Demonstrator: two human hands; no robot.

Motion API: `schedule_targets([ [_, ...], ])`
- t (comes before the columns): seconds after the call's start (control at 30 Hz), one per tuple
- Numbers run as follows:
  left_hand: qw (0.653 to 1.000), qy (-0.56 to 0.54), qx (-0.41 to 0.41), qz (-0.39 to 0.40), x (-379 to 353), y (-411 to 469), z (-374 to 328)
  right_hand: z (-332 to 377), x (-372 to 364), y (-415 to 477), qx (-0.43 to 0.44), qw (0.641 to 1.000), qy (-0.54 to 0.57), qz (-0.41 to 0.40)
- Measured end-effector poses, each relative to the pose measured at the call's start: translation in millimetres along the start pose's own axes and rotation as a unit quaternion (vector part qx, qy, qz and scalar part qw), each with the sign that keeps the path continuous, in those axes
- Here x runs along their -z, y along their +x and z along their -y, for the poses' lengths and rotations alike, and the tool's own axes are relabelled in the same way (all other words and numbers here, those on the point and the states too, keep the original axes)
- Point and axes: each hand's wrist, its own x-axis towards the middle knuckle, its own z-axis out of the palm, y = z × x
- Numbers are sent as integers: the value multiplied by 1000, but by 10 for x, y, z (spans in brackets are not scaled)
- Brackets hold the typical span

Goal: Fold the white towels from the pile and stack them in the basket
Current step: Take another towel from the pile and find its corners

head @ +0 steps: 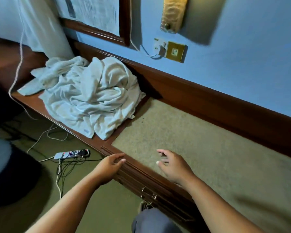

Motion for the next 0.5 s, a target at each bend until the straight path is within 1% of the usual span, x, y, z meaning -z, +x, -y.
schedule_targets([
  [0.17, 1000, -7, -20, 17, 371, 576, -124, 284, 2, 765, -5, 999, 38, -7],
  [0.3, 1000, -9, -7, 15, 836, 992, -92, 652, -84, 1401, -15, 998, 55, 0],
  [0.37, 1000, -11, 1, 11, 1136, 1159, -82, 925, -137, 1698, -1, 998, 55, 15],
  [0.5, 999, -24, 14, -34, 1743, 1600, 44, 1412, -218, 2319, 23, 999, 44, 20],
])
